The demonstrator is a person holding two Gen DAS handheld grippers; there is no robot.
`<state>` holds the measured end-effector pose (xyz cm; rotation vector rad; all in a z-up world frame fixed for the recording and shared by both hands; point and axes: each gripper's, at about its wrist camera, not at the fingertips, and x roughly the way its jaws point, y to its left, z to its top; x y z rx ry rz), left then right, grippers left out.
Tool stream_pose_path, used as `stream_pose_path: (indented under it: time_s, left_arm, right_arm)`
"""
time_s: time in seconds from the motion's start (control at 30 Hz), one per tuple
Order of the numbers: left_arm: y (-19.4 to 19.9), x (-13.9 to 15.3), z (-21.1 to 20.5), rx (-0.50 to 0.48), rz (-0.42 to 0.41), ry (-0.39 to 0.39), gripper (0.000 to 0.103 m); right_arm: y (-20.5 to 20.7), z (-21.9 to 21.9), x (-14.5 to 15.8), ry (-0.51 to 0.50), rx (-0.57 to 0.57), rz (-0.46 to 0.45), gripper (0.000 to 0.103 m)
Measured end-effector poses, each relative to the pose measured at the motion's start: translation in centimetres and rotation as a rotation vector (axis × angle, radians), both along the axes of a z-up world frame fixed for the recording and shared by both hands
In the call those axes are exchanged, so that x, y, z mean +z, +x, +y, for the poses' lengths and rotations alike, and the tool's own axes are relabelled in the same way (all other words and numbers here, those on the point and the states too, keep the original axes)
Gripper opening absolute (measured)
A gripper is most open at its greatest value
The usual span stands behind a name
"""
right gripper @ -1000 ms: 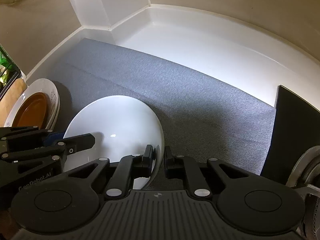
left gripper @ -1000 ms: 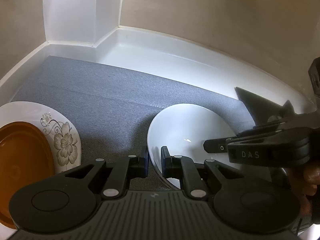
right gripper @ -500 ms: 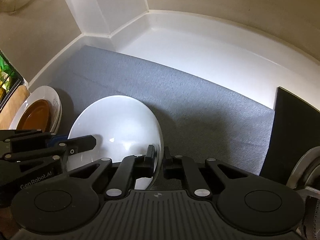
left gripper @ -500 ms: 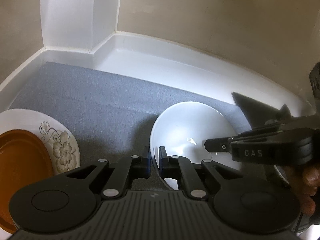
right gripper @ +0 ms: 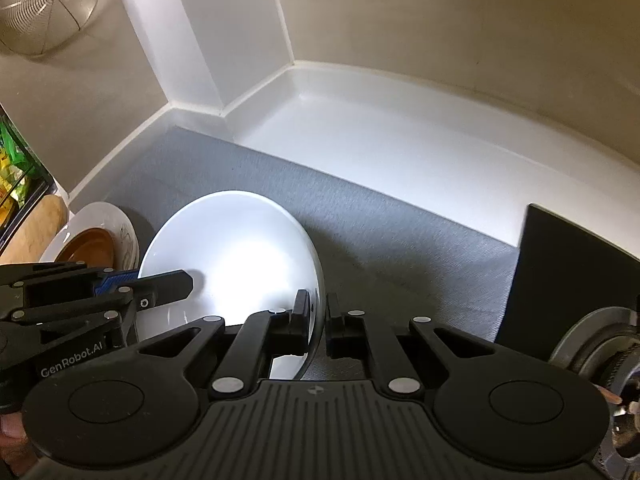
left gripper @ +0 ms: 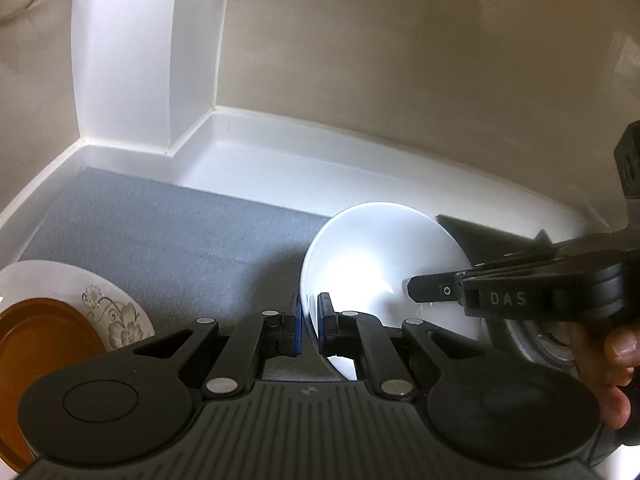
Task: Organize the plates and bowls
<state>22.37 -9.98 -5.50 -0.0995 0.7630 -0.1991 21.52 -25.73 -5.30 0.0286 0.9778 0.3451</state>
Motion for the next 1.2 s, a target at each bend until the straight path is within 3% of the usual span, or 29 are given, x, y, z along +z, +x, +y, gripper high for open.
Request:
stream_pose_path:
  time_s: [0.3,0.53,0.8,1.2]
  left_arm:
    - [-3.0,4.3,0.0,-0.014,-0.048,-0.001,0.008]
    - [-6.8,6.2,0.3,-0.026,-0.009,-0.01,0.007]
    - [-9.7,4.5,0.4,-0.021,0.056,0.015,0.007]
    - [-10.2,1.9,-0.1,-0.035,0.132,0.045,0.007]
  right_arm:
    - [-2.4,-0.1,4.3,0.022,-0.004,-0.037,0.008]
    - [-6.2,0.1,6.1,0.04,-0.005,-0.001,0.008]
    - [-10.2,1.6,4.8,-0.013,0.021,0.067,0.008]
    - [-11.2,1.9,1.9,-0.019,-0.012,0.143,0.008]
